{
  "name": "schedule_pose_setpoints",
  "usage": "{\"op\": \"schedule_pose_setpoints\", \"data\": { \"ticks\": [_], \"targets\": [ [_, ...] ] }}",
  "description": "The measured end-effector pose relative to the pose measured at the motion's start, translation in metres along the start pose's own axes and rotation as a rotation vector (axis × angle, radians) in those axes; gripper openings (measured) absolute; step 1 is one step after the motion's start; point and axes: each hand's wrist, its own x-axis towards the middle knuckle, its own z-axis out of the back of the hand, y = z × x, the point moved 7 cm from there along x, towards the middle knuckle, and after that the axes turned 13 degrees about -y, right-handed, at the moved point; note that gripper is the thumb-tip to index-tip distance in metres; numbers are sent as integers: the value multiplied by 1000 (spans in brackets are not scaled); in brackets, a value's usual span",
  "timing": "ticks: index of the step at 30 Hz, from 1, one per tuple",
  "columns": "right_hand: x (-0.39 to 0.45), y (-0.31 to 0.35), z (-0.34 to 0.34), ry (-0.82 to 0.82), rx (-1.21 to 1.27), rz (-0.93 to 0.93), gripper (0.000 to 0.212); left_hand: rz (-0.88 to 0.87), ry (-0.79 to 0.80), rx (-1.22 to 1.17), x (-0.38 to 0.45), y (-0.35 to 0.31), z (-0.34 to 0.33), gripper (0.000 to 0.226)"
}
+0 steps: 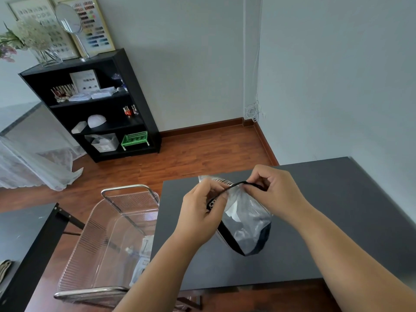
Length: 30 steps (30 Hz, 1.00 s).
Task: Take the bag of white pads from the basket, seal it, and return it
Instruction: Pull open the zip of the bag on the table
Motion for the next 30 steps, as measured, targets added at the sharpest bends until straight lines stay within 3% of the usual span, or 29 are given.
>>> {"op": "schedule_pose_setpoints", "data": {
  "ticks": [3, 6, 9, 12, 16, 20, 24, 27, 30],
  "targets": [
    [-3, 23, -4, -1, -150, 274, 22, 135, 45, 1, 1, 4, -6, 15],
    [-6, 24, -10, 30, -194, 304, 18, 141, 128, 93, 3, 4, -17, 18],
    [-5, 6, -8, 75, -126, 69, 14, 188, 186, 84, 2, 8, -18, 14],
    [-12, -24, -12, 309, -143, -203, 15, 251, 194, 85, -1, 16, -11, 25],
    [-33, -47, -16, 507, -164, -352, 17, 280, 98, 108, -4, 22, -3, 29],
    [-33, -45, -13, 356, -90, -327, 8, 235, 32, 194, -4, 26, 7, 43],
    [-22, -19, -10, 170, -302, 59, 9, 91, 164, 474, -8, 25, -1, 35],
    [-24, -1, -14, 117, -368, 245, 12, -12, 164, 462, -9, 13, -11, 16],
    [-23, -3, -13, 135, -292, 168, 12, -55, 42, 396, -4, 5, -7, 10]
  ]
}}
